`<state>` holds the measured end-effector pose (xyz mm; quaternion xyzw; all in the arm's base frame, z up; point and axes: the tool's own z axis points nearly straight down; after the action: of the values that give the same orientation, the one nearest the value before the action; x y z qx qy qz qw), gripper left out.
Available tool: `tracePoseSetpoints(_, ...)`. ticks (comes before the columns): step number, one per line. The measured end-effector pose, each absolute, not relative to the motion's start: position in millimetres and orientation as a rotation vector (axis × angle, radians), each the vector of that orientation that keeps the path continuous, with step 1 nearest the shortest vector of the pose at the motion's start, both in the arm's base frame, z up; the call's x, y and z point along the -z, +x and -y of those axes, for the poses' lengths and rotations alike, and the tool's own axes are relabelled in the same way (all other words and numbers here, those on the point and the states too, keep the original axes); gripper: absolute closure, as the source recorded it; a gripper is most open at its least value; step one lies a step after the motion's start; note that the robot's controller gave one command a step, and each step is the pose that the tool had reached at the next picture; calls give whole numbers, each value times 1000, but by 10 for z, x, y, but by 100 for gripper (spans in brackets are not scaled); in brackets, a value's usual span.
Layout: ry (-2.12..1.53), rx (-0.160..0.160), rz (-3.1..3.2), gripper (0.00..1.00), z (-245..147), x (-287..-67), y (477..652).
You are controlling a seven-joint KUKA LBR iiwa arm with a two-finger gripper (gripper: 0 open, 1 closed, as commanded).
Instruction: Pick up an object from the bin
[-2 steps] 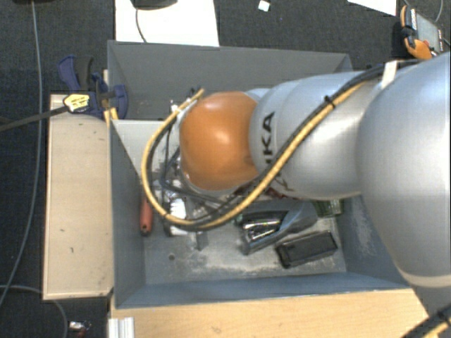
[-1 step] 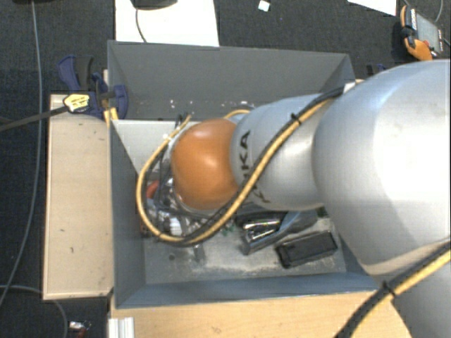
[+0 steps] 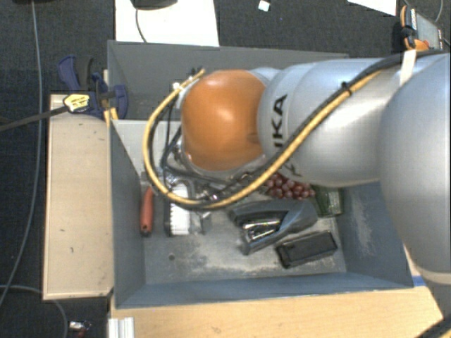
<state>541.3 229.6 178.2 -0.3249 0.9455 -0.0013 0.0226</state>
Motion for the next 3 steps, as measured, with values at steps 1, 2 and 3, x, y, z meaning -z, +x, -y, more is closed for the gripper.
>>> tracePoseSetpoints(1,-1043,6,-2919,0,-2247,-1745,5406)
tracePoseSetpoints(2,-901,-1,-2958,0,-2318,-1157,5409)
tracePoseSetpoints(3,-1170,7,-2854,0,-2244,-716,5446)
